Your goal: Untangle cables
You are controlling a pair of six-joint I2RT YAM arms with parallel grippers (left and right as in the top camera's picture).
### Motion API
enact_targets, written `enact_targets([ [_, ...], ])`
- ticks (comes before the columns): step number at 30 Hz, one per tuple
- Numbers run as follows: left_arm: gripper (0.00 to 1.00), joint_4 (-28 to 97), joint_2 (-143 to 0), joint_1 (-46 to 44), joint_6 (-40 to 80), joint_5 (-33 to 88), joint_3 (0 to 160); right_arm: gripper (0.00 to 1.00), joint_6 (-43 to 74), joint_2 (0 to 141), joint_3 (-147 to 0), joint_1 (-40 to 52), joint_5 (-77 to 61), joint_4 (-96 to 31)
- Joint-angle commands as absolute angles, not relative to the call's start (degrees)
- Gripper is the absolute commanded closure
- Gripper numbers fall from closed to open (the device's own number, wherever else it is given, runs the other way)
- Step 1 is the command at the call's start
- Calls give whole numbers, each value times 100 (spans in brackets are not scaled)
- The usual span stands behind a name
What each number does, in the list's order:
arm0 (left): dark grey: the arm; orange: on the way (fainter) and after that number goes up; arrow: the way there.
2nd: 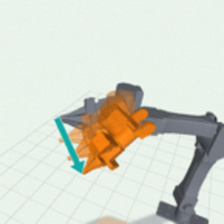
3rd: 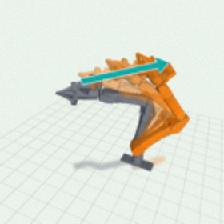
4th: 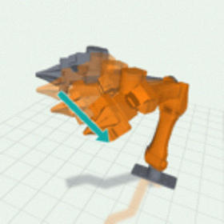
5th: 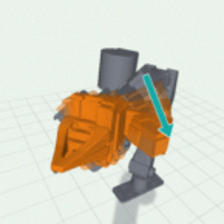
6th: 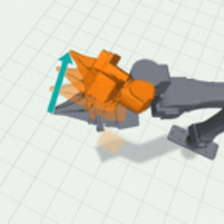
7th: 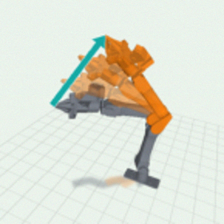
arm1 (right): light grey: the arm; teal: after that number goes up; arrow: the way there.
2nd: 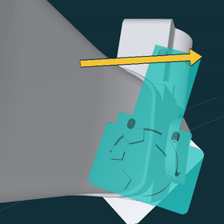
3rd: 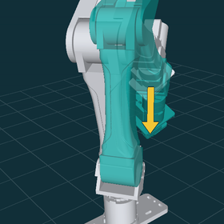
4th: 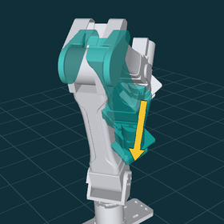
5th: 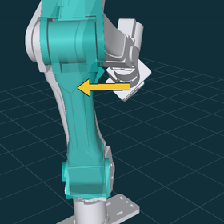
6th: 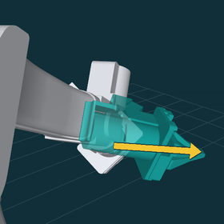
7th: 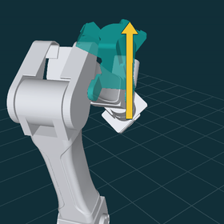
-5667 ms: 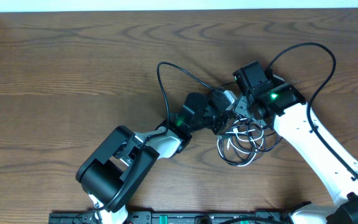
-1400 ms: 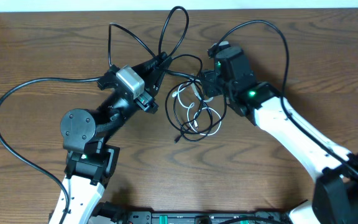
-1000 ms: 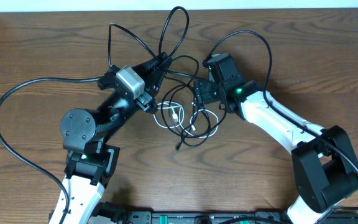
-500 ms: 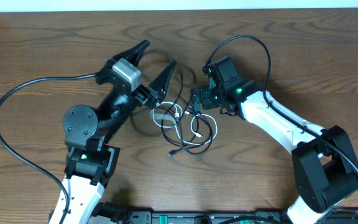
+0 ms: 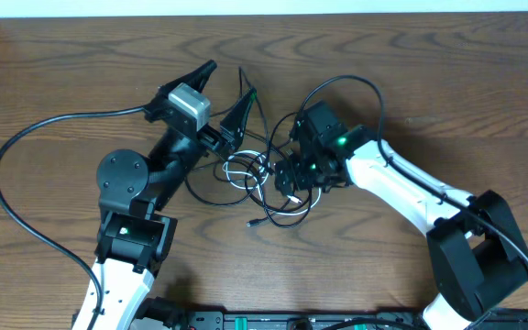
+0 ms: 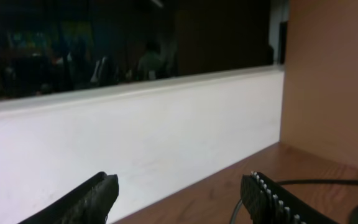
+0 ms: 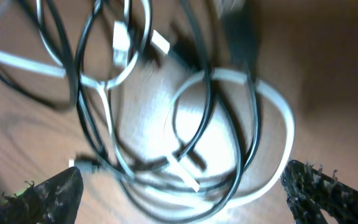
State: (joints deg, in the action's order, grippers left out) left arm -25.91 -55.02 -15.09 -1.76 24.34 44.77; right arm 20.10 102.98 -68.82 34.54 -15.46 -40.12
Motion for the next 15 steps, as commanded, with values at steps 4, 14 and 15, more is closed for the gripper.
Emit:
enact_targets([
  [4,32,-2123,-5546,-1479,-427,2025,4550,6,1925,9861,-6928,3780,-775,-4340],
  [14,32,-1824,-5577,-1479,-447,1977,4545,46,2482,9880,-6571,4252,-377,-4119],
  [15,32,-1741,-5590,-1479,-552,1865,4545,44,2451,9880,-6571,4333,-379,-4027],
])
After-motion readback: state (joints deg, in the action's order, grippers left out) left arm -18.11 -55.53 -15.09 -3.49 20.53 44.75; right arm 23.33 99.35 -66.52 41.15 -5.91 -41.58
